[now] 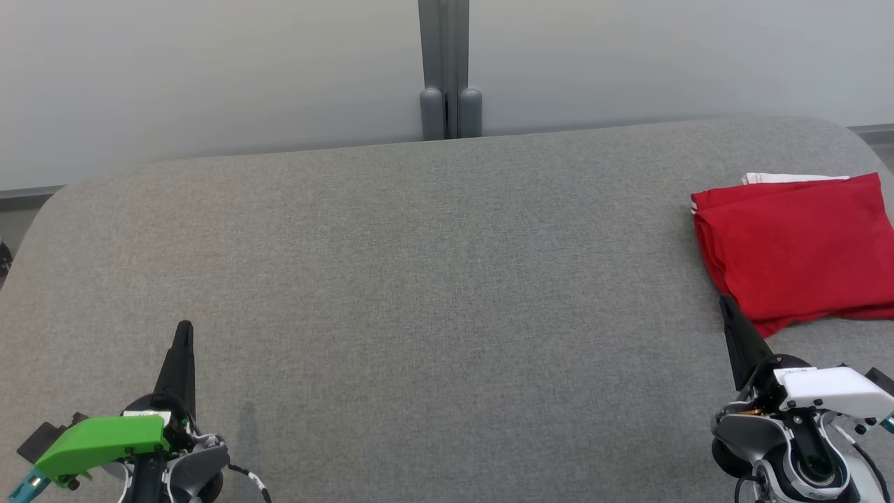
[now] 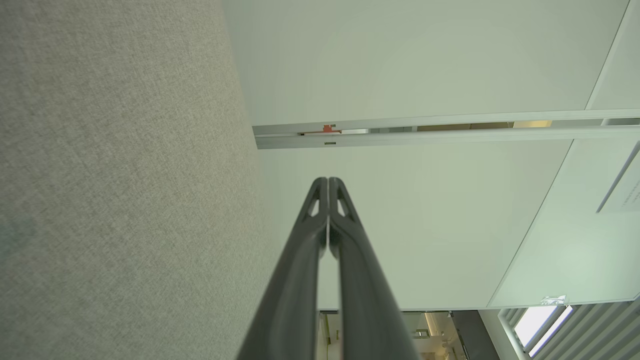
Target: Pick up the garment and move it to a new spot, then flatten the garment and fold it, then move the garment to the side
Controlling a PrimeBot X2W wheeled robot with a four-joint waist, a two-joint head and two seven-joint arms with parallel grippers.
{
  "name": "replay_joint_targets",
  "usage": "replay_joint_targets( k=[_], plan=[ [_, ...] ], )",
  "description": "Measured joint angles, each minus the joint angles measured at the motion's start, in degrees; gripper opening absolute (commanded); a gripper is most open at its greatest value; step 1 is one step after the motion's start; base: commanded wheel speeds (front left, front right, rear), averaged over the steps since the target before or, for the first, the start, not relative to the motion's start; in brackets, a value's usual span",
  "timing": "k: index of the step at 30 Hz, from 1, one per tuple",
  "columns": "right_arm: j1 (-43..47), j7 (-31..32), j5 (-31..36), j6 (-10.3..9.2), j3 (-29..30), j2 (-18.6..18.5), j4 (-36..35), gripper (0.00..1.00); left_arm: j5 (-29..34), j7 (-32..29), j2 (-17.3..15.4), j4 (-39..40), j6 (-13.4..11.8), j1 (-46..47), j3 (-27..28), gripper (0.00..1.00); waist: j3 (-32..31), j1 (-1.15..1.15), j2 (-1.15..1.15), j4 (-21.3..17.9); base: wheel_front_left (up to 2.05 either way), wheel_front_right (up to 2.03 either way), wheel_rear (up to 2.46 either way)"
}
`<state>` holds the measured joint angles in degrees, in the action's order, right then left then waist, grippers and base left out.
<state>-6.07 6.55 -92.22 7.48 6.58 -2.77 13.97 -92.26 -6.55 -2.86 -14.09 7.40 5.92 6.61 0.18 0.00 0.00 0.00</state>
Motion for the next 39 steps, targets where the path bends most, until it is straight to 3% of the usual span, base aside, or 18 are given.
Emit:
replay_joint_targets(
  k=[39],
  plan=[
    [0.0,0.0,0.0,0.00,0.0,0.0,0.0,0.00,0.0,0.0,0.0,0.0,0.0,0.0,0.0,0.00,0.0,0.00,0.00,0.0,0.00,0.00,0.00]
  ],
)
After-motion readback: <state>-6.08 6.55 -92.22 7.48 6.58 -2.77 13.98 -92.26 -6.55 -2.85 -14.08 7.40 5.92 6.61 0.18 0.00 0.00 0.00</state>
